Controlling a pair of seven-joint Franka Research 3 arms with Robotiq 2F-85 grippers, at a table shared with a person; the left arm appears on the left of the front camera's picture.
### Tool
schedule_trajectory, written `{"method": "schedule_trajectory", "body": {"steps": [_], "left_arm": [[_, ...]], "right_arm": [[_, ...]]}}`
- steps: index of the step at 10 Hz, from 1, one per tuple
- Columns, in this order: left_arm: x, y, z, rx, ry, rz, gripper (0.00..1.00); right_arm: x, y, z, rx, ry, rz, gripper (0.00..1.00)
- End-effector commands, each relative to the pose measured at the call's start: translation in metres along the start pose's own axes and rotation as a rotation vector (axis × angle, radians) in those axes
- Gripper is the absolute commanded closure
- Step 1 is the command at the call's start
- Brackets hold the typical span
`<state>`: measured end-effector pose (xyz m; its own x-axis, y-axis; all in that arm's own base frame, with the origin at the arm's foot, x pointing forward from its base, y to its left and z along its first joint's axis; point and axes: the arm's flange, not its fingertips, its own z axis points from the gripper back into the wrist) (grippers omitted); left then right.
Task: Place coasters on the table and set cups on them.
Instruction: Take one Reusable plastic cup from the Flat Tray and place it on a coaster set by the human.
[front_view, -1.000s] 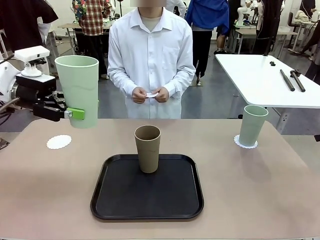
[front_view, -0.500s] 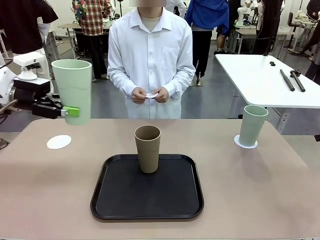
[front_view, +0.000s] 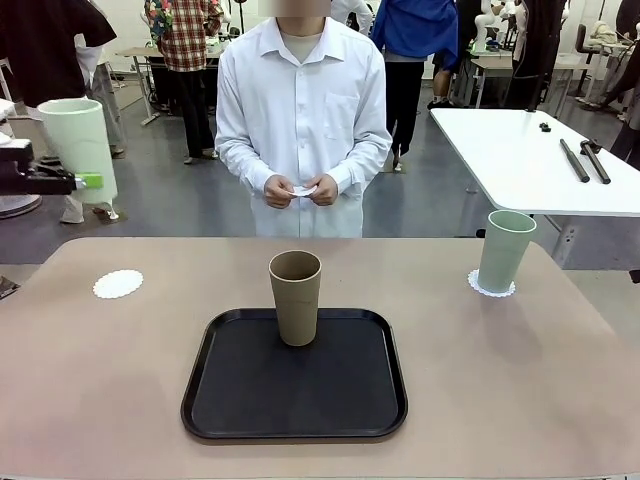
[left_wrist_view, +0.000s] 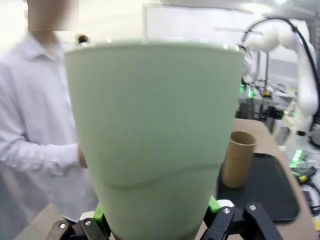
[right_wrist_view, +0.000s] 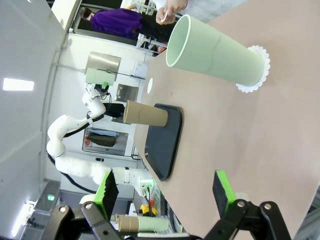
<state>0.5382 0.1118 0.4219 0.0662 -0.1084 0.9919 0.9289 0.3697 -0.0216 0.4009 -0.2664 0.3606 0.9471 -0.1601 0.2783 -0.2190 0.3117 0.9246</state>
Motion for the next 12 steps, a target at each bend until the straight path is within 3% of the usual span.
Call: {"method": "schedule_trajectory", "body": {"steps": [1,4,12], "left_arm": [[-0.002,0.013,0.000,0.063,-0.005,-0.026,0.18],[-0.015,0.013,0.004,0.016,0.013,-0.009,0.18],[-0.017,0.017,0.004,0.035,0.014,0.018,0.18]], "right_arm": [[0.001,0.002,-0.001,-0.003,0.003,-0.013,0.00],[0.001,0.002,-0.001,-0.003,0.003,-0.013,0.00],[0.001,0.002,-0.001,-0.003,0.003,-0.013,0.00]]}}
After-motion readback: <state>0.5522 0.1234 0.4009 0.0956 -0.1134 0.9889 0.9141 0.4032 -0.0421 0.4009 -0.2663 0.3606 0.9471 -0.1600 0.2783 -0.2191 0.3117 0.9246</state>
